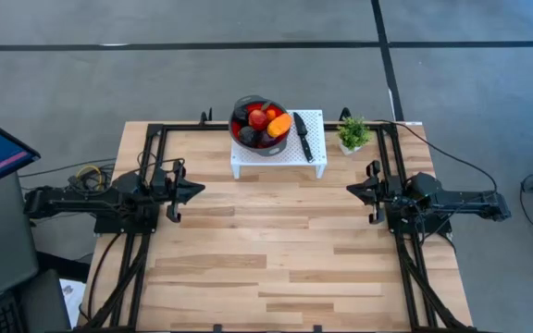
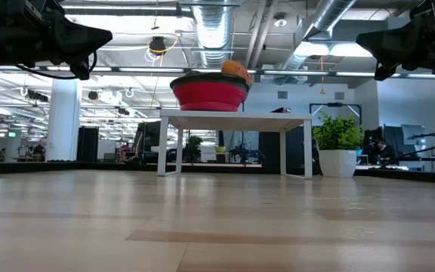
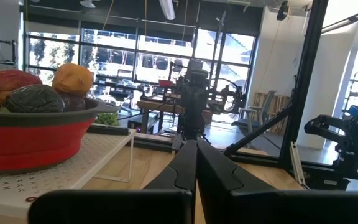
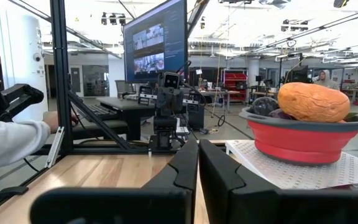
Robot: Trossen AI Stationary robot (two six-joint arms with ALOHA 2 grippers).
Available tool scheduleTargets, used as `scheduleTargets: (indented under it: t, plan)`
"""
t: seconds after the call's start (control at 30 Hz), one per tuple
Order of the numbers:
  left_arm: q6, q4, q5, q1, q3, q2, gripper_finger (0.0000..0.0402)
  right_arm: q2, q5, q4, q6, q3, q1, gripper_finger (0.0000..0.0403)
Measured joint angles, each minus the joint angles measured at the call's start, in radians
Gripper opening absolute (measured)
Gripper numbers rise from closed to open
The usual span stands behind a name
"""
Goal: Pick & Place Fruit
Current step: Return to Home Position
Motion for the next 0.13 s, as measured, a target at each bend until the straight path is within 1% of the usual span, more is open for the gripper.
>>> scheduleTargets:
  t: [0.13]
  plan:
    - [0.0, 0.0, 0.0, 0.0, 0.0, 0.0, 0.0002, 0.0, 0.0, 0.0, 0.0, 0.0, 0.0, 0.001]
